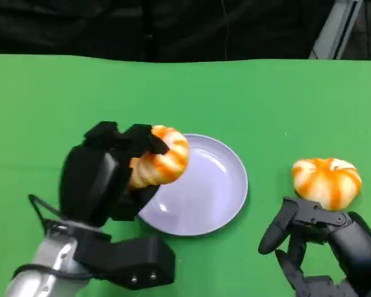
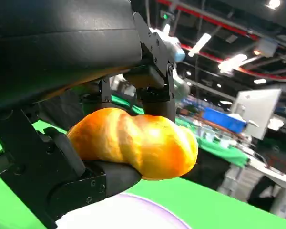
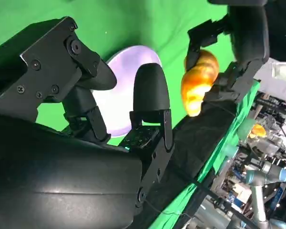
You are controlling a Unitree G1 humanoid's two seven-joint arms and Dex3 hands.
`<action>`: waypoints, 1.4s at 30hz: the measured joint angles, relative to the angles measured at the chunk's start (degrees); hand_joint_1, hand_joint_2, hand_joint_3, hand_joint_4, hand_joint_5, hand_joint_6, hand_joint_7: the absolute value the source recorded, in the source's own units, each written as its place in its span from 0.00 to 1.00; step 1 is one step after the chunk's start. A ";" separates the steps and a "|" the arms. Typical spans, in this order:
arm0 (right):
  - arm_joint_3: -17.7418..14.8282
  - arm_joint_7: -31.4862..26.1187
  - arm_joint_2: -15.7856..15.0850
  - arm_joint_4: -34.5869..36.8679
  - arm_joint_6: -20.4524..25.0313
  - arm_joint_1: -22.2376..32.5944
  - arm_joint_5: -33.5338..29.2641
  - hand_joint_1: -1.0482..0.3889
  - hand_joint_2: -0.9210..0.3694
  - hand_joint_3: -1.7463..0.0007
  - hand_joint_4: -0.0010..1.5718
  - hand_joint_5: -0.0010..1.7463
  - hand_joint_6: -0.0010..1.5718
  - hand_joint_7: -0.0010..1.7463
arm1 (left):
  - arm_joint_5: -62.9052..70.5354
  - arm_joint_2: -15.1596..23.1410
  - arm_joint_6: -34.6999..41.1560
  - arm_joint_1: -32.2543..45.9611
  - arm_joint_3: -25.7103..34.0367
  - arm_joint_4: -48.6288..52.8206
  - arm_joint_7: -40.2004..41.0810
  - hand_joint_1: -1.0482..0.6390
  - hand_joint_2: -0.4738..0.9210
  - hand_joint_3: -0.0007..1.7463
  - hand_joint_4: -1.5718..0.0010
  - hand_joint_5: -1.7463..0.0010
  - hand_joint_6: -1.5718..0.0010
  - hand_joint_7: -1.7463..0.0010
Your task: Grasp the bread from the table and place it into the plate.
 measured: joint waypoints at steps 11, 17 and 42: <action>0.19 -0.10 0.01 -0.05 0.13 0.05 -0.08 0.77 0.42 0.27 0.52 0.98 0.46 0.79 | 0.38 -2.24 0.17 -5.90 -3.87 7.63 -1.41 0.54 0.53 0.77 0.44 0.00 0.50 0.15; 0.27 -0.13 0.03 -0.05 0.13 0.09 -0.08 0.76 0.41 0.28 0.50 0.97 0.46 0.79 | 0.22 -3.64 0.62 -9.06 -5.74 10.23 -3.37 0.54 0.54 0.76 0.45 0.00 0.49 0.18; 0.26 0.06 -0.04 -0.19 0.36 0.11 -0.45 0.78 0.42 0.28 0.51 0.96 0.47 0.78 | -1.05 -1.06 17.51 -9.58 -10.23 1.66 -34.75 0.14 1.00 0.20 1.00 1.00 1.00 1.00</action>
